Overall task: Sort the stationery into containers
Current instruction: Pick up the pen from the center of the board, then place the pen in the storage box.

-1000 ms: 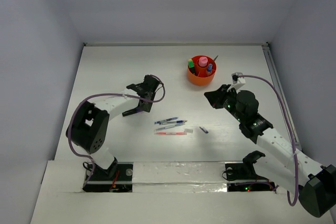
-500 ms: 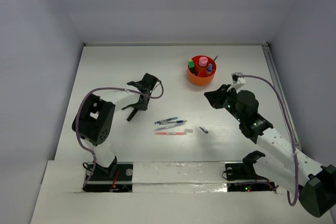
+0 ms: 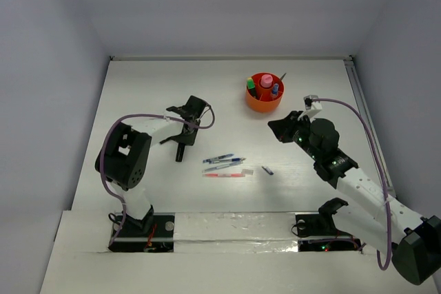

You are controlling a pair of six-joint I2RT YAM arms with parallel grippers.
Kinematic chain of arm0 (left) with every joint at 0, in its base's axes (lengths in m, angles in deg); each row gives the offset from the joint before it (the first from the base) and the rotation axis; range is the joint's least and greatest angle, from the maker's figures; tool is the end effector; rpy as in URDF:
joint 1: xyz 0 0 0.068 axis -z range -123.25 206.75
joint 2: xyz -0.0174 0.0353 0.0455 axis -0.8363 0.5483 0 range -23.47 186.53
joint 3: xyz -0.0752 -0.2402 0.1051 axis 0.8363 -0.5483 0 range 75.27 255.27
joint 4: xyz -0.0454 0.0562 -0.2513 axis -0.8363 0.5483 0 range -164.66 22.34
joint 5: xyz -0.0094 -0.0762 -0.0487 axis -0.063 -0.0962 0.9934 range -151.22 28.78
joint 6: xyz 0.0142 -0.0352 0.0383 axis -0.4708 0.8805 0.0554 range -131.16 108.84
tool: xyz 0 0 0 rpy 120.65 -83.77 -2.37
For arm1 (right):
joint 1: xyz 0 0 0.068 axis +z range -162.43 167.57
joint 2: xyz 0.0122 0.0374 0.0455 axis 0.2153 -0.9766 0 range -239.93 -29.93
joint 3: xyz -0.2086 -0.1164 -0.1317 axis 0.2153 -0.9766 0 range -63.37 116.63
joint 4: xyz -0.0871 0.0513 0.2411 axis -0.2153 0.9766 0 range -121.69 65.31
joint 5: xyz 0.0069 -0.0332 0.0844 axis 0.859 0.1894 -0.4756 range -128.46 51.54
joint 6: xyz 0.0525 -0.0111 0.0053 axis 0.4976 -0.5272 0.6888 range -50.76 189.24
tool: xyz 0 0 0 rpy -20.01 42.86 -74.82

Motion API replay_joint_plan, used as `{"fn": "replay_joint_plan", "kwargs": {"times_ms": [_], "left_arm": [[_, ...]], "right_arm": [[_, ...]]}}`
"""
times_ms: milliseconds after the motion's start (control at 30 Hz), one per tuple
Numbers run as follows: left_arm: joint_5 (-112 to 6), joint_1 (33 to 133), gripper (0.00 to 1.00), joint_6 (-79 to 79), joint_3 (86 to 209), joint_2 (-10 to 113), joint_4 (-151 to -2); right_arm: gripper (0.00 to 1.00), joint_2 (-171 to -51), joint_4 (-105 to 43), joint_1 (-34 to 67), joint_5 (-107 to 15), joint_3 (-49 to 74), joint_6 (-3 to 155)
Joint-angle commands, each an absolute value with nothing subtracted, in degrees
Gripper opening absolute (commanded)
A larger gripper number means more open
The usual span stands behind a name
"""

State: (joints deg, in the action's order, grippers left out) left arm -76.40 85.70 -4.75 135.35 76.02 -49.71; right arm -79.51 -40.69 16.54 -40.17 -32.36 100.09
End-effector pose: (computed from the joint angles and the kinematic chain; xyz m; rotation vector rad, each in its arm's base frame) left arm 0.3000 -0.1554 0.1669 0.4363 2.5983 0.1523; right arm 0.1816 0.1019 0.2751 0.0068 1.8047 0.7840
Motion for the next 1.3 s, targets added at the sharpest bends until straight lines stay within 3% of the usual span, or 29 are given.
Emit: {"fn": "replay_joint_plan", "kwargs": {"times_ms": [0, 67, 100, 167, 600, 800, 1100, 1267], "left_arm": [[-73.5, 85.3, 0.33, -4.1, 136.4, 76.2, -49.4], [-72.9, 85.3, 0.24, -4.1, 136.6, 76.3, -49.7], [-72.4, 85.3, 0.10, -4.1, 136.4, 76.0, -49.7], [-71.9, 85.3, 0.00, -4.0, 136.4, 75.3, -49.8], [-64.4, 86.4, 0.00, 1.7, 144.3, 62.8, -52.6], [-55.8, 86.9, 0.00, 7.0, 147.6, 61.0, -65.1], [-49.7, 87.5, 0.00, 17.0, 152.0, 70.6, -98.7], [-58.7, 92.8, 0.00, 16.5, 159.8, 78.6, -103.0]], "right_arm": [[0.14, -79.7, -42.3, 17.1, -40.3, -31.5, 99.6], [0.14, -79.7, -42.4, 17.1, -40.3, -31.6, 99.6], [0.14, -79.7, -42.4, 17.1, -40.3, -31.6, 99.6], [0.14, -79.6, -42.4, 17.1, -40.3, -31.6, 99.6], [0.14, -79.5, -42.5, 17.1, -40.0, -31.6, 99.6], [0.14, -79.1, -42.2, 17.1, -39.3, -31.7, 99.6], [0.14, -79.4, -42.5, 17.1, -38.8, -31.9, 99.4], [0.14, -79.8, -42.5, 17.1, -37.1, -32.0, 99.2]]}}
